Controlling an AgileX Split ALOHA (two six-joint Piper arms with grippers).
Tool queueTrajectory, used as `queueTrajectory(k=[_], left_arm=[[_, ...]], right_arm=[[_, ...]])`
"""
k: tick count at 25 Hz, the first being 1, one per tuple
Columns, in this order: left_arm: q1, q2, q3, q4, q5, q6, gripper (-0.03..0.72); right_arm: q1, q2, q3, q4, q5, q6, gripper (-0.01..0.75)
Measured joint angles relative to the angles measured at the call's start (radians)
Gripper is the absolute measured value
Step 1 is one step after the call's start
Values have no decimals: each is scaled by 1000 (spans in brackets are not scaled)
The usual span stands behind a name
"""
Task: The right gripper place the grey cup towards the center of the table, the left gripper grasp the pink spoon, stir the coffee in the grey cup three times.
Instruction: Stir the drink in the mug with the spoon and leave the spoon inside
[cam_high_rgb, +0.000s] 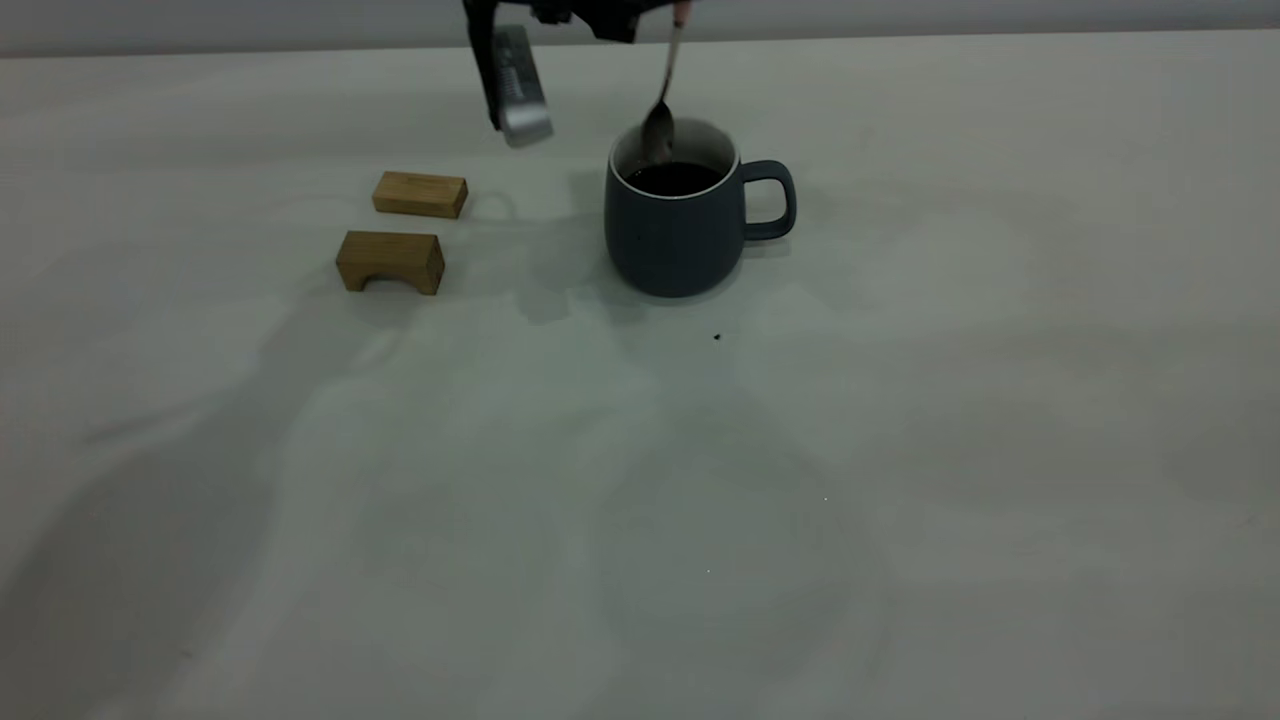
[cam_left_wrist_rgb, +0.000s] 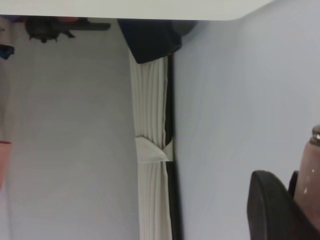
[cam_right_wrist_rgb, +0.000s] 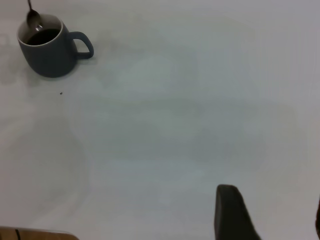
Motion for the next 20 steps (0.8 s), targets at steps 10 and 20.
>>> queueTrajectory(k=[10,20], left_arm=[[-38,75,-16,10,17,-14,102],[23,81,-30,11,-55,-17,102]], right_arm=[[0,0,0,0,0,0,438],[0,-1,0,0,0,0,438]])
